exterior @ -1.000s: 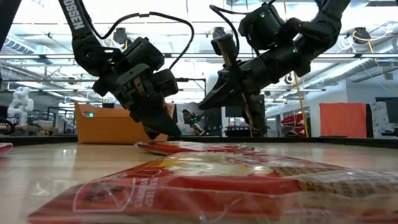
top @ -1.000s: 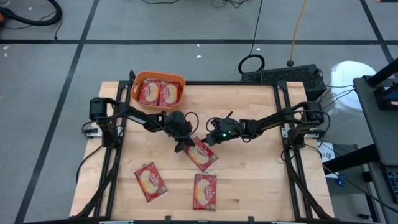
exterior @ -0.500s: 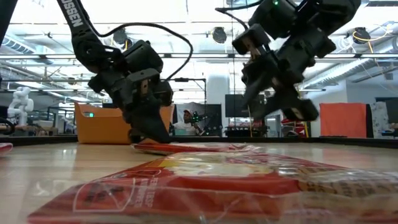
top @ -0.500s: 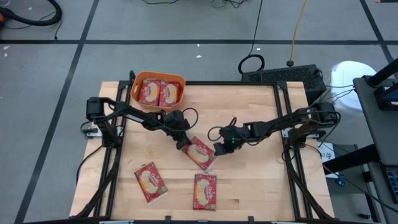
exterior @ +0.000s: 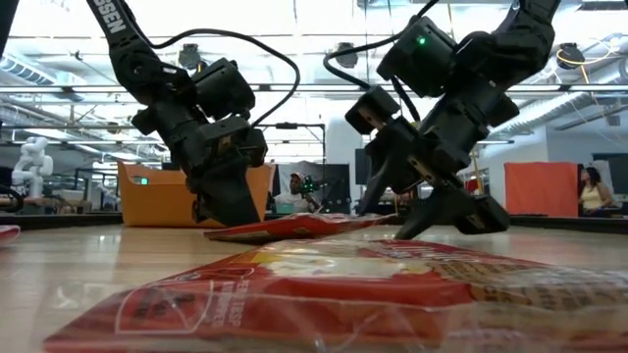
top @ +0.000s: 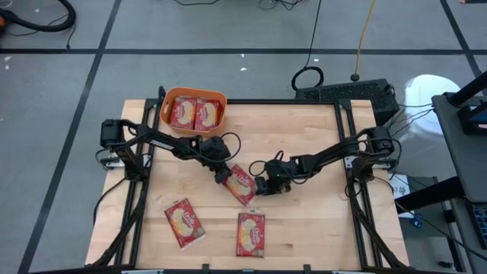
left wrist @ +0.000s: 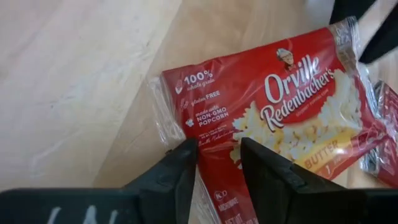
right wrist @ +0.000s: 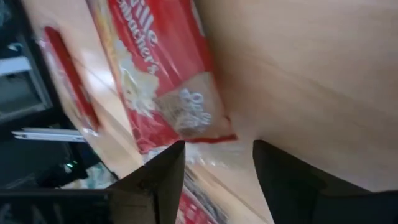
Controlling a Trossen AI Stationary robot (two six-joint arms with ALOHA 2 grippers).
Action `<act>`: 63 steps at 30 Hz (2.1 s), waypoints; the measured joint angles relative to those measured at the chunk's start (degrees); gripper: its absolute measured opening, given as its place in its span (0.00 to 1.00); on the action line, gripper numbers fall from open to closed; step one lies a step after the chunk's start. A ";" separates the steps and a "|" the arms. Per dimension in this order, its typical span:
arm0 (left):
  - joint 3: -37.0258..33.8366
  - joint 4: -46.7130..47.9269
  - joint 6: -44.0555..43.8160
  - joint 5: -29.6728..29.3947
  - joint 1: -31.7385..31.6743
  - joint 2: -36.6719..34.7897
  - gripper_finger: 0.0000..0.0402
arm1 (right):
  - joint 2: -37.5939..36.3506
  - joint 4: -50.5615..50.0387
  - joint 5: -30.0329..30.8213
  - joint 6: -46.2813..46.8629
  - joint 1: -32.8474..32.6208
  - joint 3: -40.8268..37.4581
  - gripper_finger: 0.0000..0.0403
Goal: Sort popcorn bags into baskets
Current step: Stack the red popcorn bag on top of the red popcorn bag in the orange bin
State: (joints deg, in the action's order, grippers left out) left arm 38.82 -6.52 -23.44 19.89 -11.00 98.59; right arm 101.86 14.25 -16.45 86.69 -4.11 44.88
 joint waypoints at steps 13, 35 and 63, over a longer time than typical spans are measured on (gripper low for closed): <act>-0.10 0.50 -0.31 -3.68 0.00 0.17 0.33 | 0.55 0.82 2.47 5.08 -0.15 -0.04 0.43; -0.32 -0.95 -1.11 -3.14 -0.11 0.25 0.33 | 0.64 8.57 5.87 1.09 1.80 -0.22 0.08; 6.52 13.12 -5.51 0.22 -4.74 -32.67 0.52 | -19.29 -3.78 4.58 -27.87 3.66 -0.15 0.00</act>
State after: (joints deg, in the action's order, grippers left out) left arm 45.33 6.60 -28.95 20.11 -15.75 65.92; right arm 82.57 10.47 -11.87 58.82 -0.44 44.73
